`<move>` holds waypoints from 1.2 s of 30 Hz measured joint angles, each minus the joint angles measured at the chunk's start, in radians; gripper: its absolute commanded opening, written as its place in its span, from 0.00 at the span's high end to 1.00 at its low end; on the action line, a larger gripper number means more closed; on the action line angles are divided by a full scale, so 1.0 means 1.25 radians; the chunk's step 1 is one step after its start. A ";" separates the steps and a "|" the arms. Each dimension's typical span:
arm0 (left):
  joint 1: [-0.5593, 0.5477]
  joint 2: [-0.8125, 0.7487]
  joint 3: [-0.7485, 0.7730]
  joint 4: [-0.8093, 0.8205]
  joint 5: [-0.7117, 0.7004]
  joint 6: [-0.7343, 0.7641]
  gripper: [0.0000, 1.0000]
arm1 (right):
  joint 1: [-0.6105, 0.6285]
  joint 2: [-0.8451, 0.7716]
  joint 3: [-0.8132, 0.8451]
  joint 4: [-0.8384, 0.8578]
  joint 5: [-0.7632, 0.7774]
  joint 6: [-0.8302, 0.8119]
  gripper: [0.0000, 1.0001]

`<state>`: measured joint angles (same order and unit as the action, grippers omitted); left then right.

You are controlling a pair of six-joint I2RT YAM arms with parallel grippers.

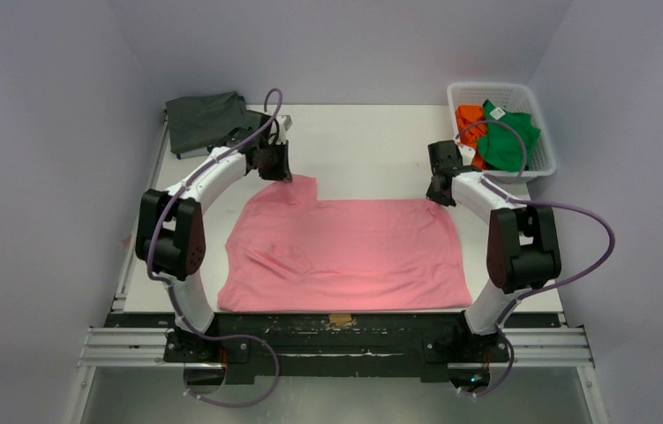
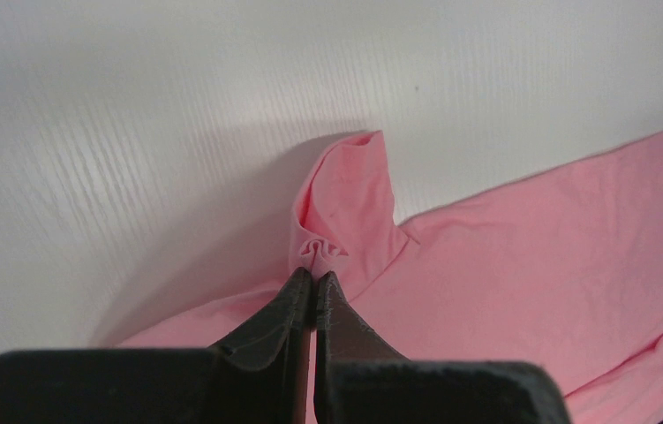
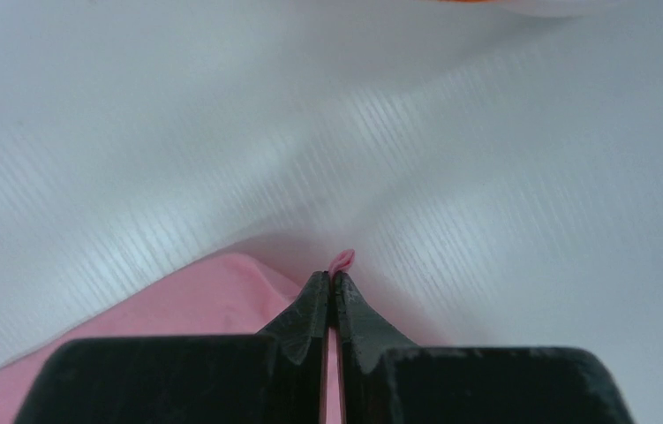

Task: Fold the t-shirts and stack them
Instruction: Fold the other side of the tshirt into a rectangle

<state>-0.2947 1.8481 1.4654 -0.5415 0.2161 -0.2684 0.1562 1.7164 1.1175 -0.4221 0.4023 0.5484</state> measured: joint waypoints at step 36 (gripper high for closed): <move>-0.033 -0.693 -0.638 0.067 -0.099 -0.151 1.00 | -0.014 -0.299 -0.151 -0.168 0.055 -0.023 1.00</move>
<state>-0.3355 0.9817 0.6678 -0.4572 0.0917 -0.4568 0.1383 1.3426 0.9291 -0.6315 0.4713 0.5190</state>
